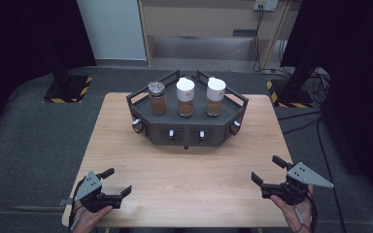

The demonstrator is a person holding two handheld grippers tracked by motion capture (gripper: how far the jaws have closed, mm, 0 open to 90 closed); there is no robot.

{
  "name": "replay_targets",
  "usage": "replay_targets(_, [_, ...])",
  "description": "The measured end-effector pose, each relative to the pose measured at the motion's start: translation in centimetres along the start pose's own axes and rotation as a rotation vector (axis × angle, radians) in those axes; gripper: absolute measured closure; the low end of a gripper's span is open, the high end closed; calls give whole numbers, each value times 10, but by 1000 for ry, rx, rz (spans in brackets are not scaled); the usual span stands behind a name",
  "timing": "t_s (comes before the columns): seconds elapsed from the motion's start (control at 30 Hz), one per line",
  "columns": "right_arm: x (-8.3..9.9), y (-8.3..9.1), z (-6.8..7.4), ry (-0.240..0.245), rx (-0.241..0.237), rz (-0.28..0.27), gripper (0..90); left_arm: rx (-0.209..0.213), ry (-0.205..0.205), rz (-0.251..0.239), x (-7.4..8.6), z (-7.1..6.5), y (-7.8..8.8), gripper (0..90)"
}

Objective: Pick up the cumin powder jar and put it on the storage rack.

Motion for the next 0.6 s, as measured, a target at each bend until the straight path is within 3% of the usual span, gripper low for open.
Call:
replay_targets(0.27, [20,-1,-1,7,6,0,35,2,-6,-1,0,-1,0,33])
replay_targets(0.6, [31,-5,-5,20,-17,11,38,11,-22,-1,-1,-2,-1,34])
Point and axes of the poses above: each handheld gripper's, and its own axes: y roughly backward along the jaws, x roughly out of its underside, z roughly to its left, the point moved 6 cm from there along -y, roughly forward along the jaws, and after that the axes turned 6 degrees about -x, right-handed, at the moved point
